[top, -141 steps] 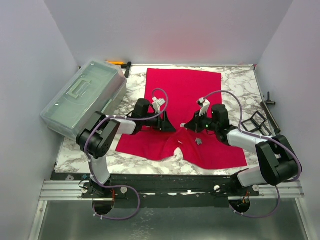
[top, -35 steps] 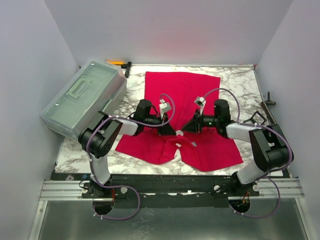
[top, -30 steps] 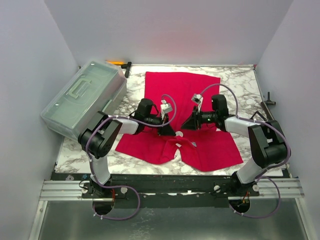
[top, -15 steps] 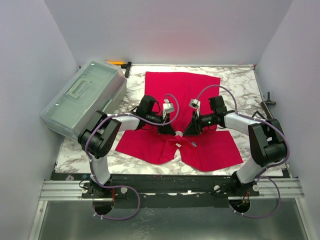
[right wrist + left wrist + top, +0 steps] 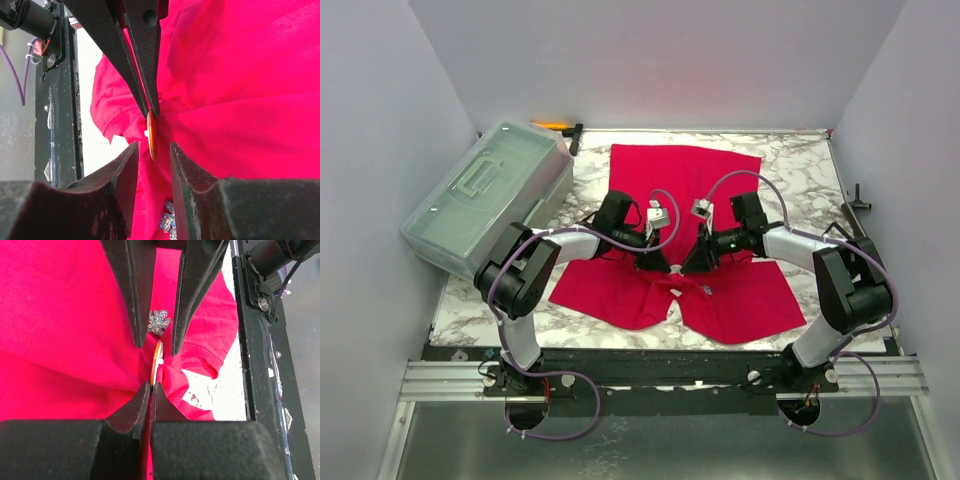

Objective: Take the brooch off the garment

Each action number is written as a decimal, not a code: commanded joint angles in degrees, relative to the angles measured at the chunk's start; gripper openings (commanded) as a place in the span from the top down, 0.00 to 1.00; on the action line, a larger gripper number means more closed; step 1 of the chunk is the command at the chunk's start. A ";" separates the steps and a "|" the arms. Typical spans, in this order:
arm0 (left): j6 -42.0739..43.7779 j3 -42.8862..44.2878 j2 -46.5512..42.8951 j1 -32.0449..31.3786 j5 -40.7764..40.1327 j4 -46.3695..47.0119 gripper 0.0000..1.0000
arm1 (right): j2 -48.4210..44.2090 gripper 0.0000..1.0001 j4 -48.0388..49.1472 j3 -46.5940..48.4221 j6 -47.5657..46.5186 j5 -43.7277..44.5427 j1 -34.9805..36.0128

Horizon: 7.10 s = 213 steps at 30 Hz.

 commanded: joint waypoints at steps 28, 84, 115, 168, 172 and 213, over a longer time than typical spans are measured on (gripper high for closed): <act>7.18 2.26 -3.17 1.23 4.45 -9.39 1.00 | -0.78 0.70 6.08 -2.72 4.53 1.90 3.31; -30.10 -7.23 -10.09 -1.05 -17.00 5.46 0.49 | -3.26 0.99 40.34 -16.04 37.82 2.47 3.89; -27.16 -6.70 -8.03 -1.66 -20.62 3.24 0.67 | -4.77 0.99 43.56 -17.53 39.21 1.92 3.09; -24.11 -11.56 -12.34 1.60 -12.33 5.81 0.44 | -4.14 0.99 36.08 -15.81 32.57 9.66 2.94; -22.56 -10.56 -11.27 -0.52 -13.56 3.92 0.44 | -3.90 0.99 34.75 -15.44 31.16 10.42 2.98; -18.23 -9.42 -12.23 -1.78 -9.64 -1.92 1.00 | -6.60 0.99 15.33 -5.88 9.58 25.31 4.46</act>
